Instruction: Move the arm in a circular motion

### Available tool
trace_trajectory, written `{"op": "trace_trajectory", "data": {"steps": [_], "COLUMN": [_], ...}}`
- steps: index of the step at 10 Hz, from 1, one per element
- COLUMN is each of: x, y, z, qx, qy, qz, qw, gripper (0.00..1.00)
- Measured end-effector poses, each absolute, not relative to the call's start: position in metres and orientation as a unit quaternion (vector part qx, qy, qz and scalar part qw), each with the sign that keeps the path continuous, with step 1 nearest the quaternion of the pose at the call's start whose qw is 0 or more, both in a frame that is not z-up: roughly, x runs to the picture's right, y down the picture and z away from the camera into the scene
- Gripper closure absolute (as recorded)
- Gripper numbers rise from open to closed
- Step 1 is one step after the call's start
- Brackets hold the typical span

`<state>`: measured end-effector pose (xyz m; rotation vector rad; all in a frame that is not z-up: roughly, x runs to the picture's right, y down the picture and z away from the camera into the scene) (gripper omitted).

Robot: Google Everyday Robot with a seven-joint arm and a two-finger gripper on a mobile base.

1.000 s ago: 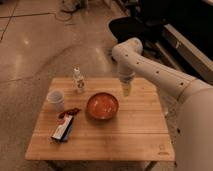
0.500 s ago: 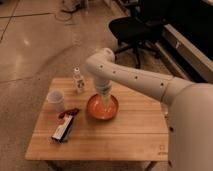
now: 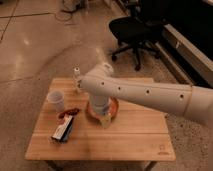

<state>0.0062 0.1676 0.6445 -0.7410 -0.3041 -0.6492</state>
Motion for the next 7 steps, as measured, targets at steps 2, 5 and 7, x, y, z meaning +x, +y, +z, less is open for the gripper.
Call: {"op": "trace_trajectory", "data": {"steps": [2, 5, 7], "x": [0.048, 0.145, 0.211], "y": [0.180, 0.177, 0.155], "z": [0.627, 0.634, 0.658], "qx": [-0.366, -0.391, -0.397], "qy": [-0.144, -0.099, -0.049], "qz": [-0.284, -0.197, -0.132], "qw": [0.874, 0.893, 0.907], "gripper": [0.35, 0.35, 0.35]}}
